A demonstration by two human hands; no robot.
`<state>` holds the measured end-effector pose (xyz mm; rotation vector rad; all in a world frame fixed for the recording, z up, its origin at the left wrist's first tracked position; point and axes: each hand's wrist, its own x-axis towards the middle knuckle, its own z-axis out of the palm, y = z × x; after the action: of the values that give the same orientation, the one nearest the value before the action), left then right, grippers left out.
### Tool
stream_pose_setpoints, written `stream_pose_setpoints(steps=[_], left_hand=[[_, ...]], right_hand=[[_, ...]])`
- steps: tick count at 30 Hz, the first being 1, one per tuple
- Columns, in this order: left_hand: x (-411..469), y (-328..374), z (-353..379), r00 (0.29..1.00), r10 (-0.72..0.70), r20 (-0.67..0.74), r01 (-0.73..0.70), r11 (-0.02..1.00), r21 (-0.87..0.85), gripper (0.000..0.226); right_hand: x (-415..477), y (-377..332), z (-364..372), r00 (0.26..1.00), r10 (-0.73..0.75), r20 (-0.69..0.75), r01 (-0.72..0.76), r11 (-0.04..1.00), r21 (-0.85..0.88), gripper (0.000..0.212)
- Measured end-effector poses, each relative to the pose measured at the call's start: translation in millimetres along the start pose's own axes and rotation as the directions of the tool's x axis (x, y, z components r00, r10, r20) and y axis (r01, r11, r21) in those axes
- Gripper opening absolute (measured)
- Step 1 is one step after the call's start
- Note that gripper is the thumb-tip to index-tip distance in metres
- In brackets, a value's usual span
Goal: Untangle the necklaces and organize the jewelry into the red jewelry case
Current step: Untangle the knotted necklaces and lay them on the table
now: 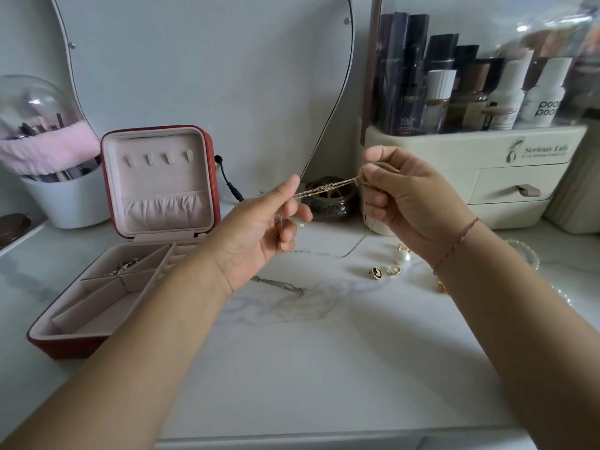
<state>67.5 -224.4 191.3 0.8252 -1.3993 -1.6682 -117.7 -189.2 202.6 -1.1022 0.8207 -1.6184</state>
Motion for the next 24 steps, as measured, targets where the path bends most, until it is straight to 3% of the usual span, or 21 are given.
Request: stream_pose_setpoints(steps=[5,7,10,13,15,18,21,24], left_hand=[[2.3,4.8,-8.3,0.998,-0.010,-0.067,-0.003,0.981,-0.193,0.036],[1.7,5.1,-9.2,0.998,0.007,-0.059,-0.018,0.982,-0.189,0.036],[3.7,-0.8,-8.4,0.994,0.046,-0.095,-0.052,0.997,-0.062,0.031],[7.5,-9.3,-9.5,0.976,0.088,-0.200,-0.064,0.990,0.125,0.050],[9.0,-12.6,-9.5,0.958,0.107,-0.265,-0.049,0.975,0.219,0.050],[9.0,-13.6,-9.6,0.951,0.130,-0.281,-0.047,0.957,0.285,0.039],[4.9,-11.1,-9.0,0.972,0.084,-0.221,-0.012,0.951,0.310,0.035],[4.7,-11.6,-9.4,0.990,0.011,-0.140,0.036,0.944,0.328,0.038]], right_hand=[[0.7,5.8,0.3,0.994,-0.095,-0.046,0.077,0.949,-0.307,0.023],[0.2,7.8,1.2,0.994,-0.094,-0.053,0.068,0.926,-0.370,0.023],[-0.9,7.0,1.8,0.996,-0.071,-0.046,0.051,0.937,-0.345,0.020],[-2.1,3.5,2.2,0.998,-0.065,-0.006,0.060,0.950,-0.305,0.018],[-3.5,2.5,4.8,0.995,-0.094,0.026,0.097,0.937,-0.335,0.019],[-5.0,3.4,7.2,0.980,-0.191,0.060,0.197,0.860,-0.471,0.022],[-4.8,4.5,5.2,0.945,-0.322,0.064,0.287,0.715,-0.638,0.026],[-4.0,3.6,3.3,0.915,-0.403,0.032,0.315,0.663,-0.679,0.028]])
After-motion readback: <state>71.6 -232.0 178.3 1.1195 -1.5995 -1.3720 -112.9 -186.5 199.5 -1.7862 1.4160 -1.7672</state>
